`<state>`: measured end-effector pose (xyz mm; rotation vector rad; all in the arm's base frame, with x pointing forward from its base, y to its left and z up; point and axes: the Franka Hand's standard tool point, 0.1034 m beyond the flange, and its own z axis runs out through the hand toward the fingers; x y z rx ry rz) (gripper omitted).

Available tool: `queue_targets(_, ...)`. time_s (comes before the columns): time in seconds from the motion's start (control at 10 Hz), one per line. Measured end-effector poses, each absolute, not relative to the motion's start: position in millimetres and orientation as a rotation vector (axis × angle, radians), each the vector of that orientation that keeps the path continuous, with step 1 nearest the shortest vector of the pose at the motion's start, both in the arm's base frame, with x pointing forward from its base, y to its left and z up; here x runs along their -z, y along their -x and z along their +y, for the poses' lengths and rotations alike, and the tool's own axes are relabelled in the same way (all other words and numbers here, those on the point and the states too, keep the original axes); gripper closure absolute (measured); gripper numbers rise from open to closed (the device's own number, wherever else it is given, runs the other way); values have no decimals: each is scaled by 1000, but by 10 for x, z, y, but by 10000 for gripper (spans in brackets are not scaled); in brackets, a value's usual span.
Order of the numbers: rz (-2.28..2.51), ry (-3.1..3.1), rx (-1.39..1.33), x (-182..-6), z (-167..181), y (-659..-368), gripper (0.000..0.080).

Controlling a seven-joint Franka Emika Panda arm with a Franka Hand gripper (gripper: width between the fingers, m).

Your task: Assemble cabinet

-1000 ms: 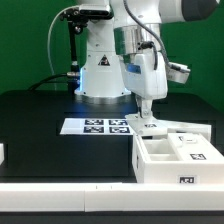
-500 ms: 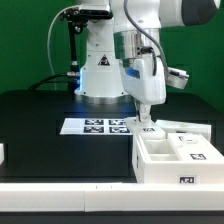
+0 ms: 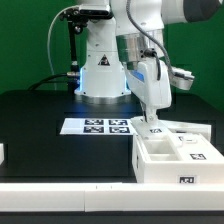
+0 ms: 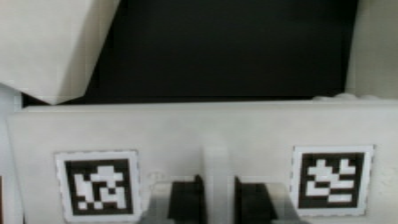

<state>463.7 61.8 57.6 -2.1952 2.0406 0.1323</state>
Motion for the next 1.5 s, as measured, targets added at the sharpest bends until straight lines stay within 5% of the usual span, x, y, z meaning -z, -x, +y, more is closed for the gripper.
queue_targets(1.5, 2078, 2142, -164, -643, 555, -4665, 735)
